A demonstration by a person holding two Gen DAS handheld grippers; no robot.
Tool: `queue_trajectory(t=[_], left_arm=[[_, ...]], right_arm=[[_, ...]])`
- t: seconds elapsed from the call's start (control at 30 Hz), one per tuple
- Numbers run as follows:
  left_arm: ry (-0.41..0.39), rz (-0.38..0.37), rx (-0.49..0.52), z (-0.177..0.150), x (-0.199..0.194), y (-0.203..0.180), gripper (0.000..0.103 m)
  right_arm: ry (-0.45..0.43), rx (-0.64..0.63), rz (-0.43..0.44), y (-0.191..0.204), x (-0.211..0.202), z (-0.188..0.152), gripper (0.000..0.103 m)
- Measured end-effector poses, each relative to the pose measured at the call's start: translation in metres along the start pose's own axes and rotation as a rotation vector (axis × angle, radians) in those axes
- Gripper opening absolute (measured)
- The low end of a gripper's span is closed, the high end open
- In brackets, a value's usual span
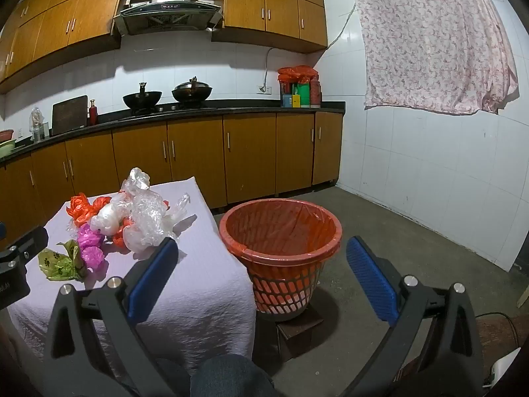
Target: Collect trash
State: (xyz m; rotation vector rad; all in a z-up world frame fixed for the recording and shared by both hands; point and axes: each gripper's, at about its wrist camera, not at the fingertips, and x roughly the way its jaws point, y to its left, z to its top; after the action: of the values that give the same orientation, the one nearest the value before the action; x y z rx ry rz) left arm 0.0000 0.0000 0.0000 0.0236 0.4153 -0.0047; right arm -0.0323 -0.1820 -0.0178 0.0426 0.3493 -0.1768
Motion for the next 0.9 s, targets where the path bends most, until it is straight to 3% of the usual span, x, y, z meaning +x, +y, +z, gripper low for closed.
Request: queue_trajectory(t=[0.9], left_arm=[[0.004, 0.004, -0.001, -0.0001, 0.0004, 0.0001, 0.101]], right_arm=[[0.002, 0.002, 0.001, -0.0009, -0.0005, -0.0022, 0.099]])
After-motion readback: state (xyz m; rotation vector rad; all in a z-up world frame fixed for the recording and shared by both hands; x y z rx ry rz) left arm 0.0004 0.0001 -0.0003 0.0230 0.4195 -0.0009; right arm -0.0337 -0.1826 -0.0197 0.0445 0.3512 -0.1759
